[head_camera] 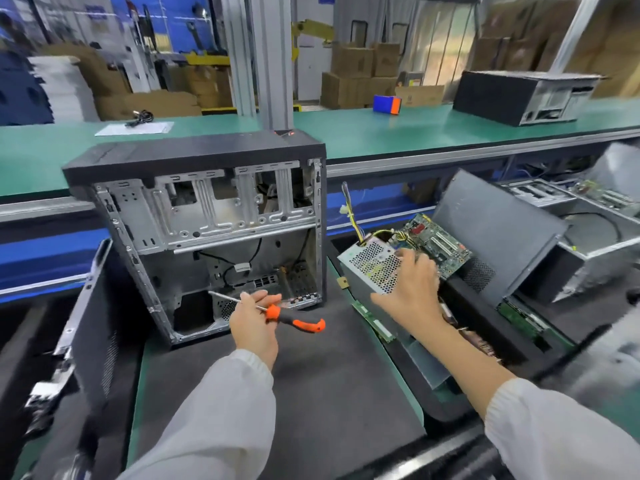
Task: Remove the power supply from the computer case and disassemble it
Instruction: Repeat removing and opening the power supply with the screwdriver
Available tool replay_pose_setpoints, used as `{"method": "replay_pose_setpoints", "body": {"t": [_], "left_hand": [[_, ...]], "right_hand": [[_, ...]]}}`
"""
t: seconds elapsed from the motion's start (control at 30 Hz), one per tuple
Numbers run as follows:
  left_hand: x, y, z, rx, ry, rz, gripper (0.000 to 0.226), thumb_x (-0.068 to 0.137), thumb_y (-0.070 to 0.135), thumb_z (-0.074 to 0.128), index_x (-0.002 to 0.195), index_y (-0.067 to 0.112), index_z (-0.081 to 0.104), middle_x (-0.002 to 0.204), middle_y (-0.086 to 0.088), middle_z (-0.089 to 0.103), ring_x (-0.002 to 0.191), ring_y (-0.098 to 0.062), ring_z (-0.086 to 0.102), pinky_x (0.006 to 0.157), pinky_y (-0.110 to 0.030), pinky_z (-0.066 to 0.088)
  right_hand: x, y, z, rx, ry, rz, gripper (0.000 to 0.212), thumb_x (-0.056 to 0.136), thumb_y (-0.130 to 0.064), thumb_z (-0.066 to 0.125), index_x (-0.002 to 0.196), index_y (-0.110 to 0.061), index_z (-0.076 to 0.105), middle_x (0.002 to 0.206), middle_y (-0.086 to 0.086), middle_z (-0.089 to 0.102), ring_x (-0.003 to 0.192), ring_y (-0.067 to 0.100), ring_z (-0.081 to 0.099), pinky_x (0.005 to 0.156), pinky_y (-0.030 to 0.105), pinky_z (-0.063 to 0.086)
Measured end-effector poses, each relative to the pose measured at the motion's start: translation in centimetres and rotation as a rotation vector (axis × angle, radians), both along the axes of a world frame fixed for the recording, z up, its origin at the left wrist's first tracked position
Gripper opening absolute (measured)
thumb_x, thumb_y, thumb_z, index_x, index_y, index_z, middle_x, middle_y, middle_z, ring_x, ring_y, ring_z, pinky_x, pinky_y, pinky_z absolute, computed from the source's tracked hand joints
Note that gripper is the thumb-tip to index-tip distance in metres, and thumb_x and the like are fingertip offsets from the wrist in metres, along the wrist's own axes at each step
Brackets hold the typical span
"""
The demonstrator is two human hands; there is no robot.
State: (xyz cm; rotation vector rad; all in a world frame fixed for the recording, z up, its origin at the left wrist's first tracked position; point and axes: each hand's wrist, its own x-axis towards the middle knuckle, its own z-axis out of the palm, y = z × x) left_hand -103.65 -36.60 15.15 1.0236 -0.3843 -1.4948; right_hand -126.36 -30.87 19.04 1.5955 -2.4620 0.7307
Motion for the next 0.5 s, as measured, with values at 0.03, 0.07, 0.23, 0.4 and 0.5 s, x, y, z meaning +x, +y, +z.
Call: {"method": "replay_pose_setpoints", "body": {"t": [0.03,0.07,0.23,0.4,0.5], "left_hand": [[0.9,0.4,0.2,-0.014,0.012,0.033,0.035,0.106,0.026,0.033,0.085,0.008,0.055,0.061,-0.007,0.066,0.055,-0.016,0.065,0.08,-0.038,0.052],[1.8,0.9,0.4,-0.027,0.026,0.062,0.035,0.106,0.025,0.034,0.084,0.007,0.055,0.052,-0.004,0.062,0.051,-0.016,0.063,0.078,-0.037,0.053],[6.8,3.1,0.4,-0.069,0.01,0.146,0.033,0.105,0.02,0.035,0.083,0.006,0.055,0.046,0.002,0.04,0.046,-0.015,0.052,0.07,-0.034,0.054],[10.6,5.0,-0.8,-0.051,0.007,0.155,0.035,0.106,0.021,0.034,0.082,0.006,0.054,0.044,0.002,0.038,0.041,-0.015,0.047,0.072,-0.035,0.052],[12.0,6.2,-1.5,-0.05,-0.006,0.149,0.034,0.106,0.02,0.033,0.081,0.006,0.053,0.044,0.003,0.039,0.042,-0.015,0.047,0.071,-0.035,0.05]], "right_hand": [[1.4,1.0,0.1,-0.004,0.026,0.014,0.084,0.054,-0.037,0.081,0.122,-0.007,0.04,0.114,0.014,0.044,0.109,0.035,0.04,0.088,0.047,0.038],[2.8,1.9,0.0,0.007,0.048,0.026,0.084,0.053,-0.037,0.079,0.122,-0.008,0.04,0.114,0.014,0.044,0.108,0.035,0.04,0.087,0.046,0.039],[10.4,6.1,-2.5,0.055,0.173,0.076,0.074,0.046,-0.03,0.076,0.112,-0.008,0.051,0.106,0.014,0.049,0.096,0.035,0.046,0.076,0.043,0.04],[16.6,8.2,-4.8,0.088,0.414,0.25,0.061,0.036,-0.018,0.079,0.093,-0.012,0.059,0.092,0.014,0.054,0.084,0.034,0.053,0.07,0.041,0.043],[19.2,7.8,-5.2,0.209,0.511,0.3,0.062,0.045,-0.018,0.082,0.1,-0.012,0.055,0.102,0.016,0.051,0.097,0.035,0.05,0.083,0.045,0.041]]}}
